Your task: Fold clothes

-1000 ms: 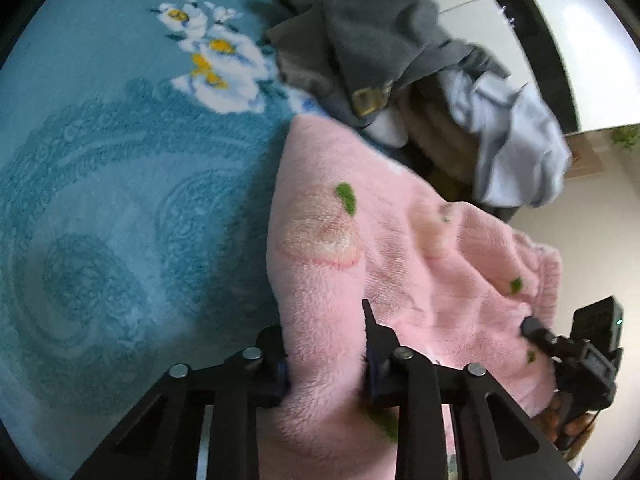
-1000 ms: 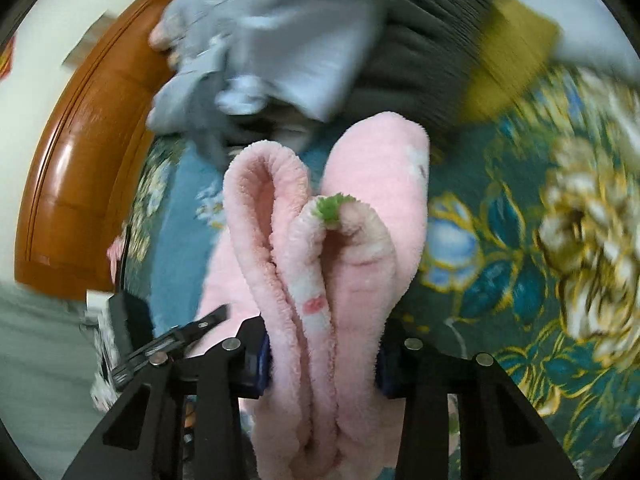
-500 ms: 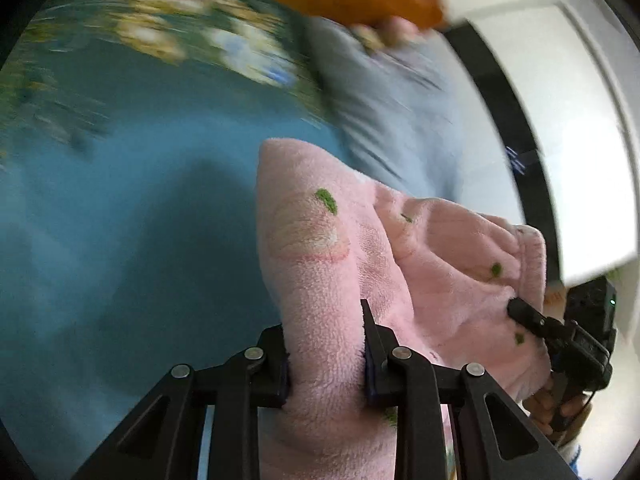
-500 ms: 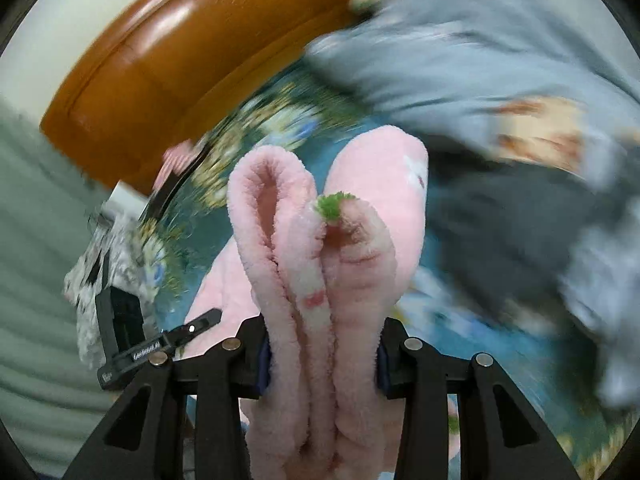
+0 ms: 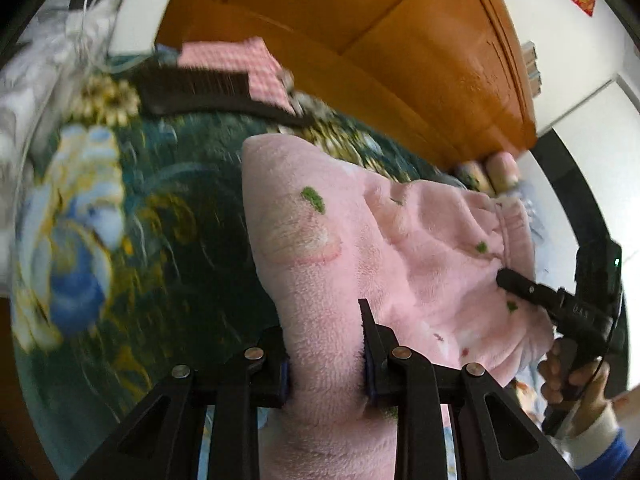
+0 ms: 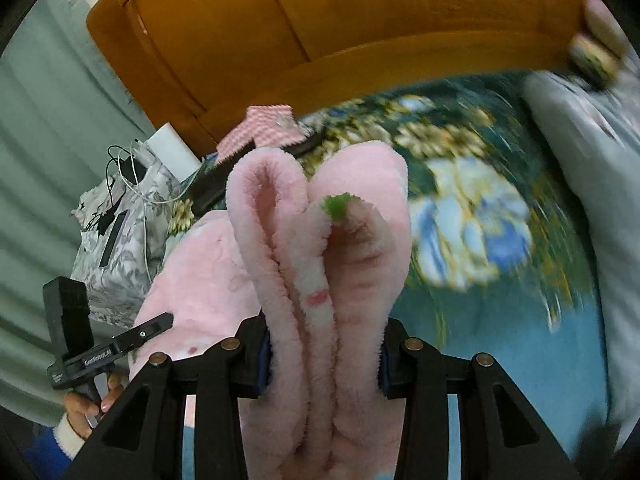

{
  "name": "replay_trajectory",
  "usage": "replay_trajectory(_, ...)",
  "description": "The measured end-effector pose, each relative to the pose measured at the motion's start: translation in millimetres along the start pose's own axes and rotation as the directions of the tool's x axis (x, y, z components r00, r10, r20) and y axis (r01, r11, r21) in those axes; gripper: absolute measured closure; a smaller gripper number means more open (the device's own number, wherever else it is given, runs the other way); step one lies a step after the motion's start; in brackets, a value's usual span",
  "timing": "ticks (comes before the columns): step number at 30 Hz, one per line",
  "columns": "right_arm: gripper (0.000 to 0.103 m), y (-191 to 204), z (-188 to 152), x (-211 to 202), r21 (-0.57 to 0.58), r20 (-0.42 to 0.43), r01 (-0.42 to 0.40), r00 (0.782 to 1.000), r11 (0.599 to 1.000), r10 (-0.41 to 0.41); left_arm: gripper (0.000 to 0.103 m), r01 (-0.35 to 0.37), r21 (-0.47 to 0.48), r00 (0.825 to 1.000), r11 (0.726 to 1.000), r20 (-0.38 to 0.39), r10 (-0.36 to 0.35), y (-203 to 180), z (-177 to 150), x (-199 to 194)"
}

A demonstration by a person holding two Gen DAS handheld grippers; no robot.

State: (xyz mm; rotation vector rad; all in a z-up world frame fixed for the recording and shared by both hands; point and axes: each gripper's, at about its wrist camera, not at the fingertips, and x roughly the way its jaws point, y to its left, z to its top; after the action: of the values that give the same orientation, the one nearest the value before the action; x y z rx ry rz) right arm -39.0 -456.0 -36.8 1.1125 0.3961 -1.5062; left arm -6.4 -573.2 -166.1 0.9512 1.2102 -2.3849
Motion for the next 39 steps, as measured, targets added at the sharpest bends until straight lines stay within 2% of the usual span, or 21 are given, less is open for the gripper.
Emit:
replay_trajectory(4,0.061,-10,14,35,0.006,-0.027,0.006,1.000,1.000,-0.006,0.075,-0.065,-0.019,0.998,0.998,0.021,0.065,11,10,22)
replay_trajectory(9,0.061,-33,3,83,0.094,-0.088,0.050,0.995,0.994,-0.042,0.075,-0.131,-0.021,0.991,0.991,-0.034,0.130,30,-6,42)
replay_trajectory(11,0.061,-41,-2,95,0.122,-0.102,0.077,0.993,0.990,-0.065,0.075,-0.130,-0.023,0.991,0.991,-0.028,0.130,36,-12,44)
replay_trajectory(14,0.061,-44,3,94,0.119,-0.082,0.053,0.996,0.991,-0.044,0.075,-0.095,-0.034,0.995,0.995,0.001,0.095,40,-15,36)
replay_trajectory(17,0.060,-41,9,93,0.091,-0.075,0.043,0.997,0.995,-0.036,0.075,-0.112,-0.018,0.994,0.994,0.003,0.112,34,-23,33)
replay_trajectory(18,0.057,-41,9,94,0.090,-0.085,0.046,0.996,0.995,-0.038,0.075,-0.122,-0.016,0.993,0.992,0.000,0.122,34,-26,34)
replay_trajectory(22,0.045,-45,0,93,0.089,-0.089,0.077,0.994,0.993,-0.069,0.064,-0.089,-0.120,0.996,0.989,-0.036,0.085,48,-24,31)
replay_trajectory(26,0.044,-49,-5,71,0.070,-0.051,0.152,0.988,0.986,-0.149,0.051,-0.103,-0.168,0.995,0.980,-0.032,0.099,53,-27,9)
replay_trajectory(28,0.044,-49,-9,56,0.066,-0.016,0.199,0.980,0.978,-0.198,0.050,-0.143,-0.131,0.990,0.981,-0.003,0.144,46,-33,-4)
replay_trajectory(30,0.044,-44,-14,42,0.071,0.024,0.201,0.979,0.977,-0.203,0.050,-0.186,-0.075,0.981,0.980,0.045,0.190,34,-41,-17)
replay_trajectory(32,0.044,-31,-23,32,0.062,0.056,0.126,0.990,0.990,-0.129,0.050,-0.206,-0.022,0.971,0.978,0.118,0.207,19,-50,-30)
replay_trajectory(34,0.044,-10,-35,28,0.019,0.068,0.026,0.997,0.999,-0.027,0.050,-0.201,0.023,0.965,0.979,0.176,0.194,4,-58,-37)
replay_trajectory(36,0.044,6,-45,34,-0.023,0.036,-0.005,0.999,1.000,0.006,0.050,-0.173,0.071,0.975,0.982,0.155,0.160,-3,-60,-24)
replay_trajectory(39,0.044,1,-53,62,-0.041,-0.026,0.075,0.997,0.996,-0.076,0.050,-0.199,0.096,0.979,0.975,0.055,0.194,1,-63,12)
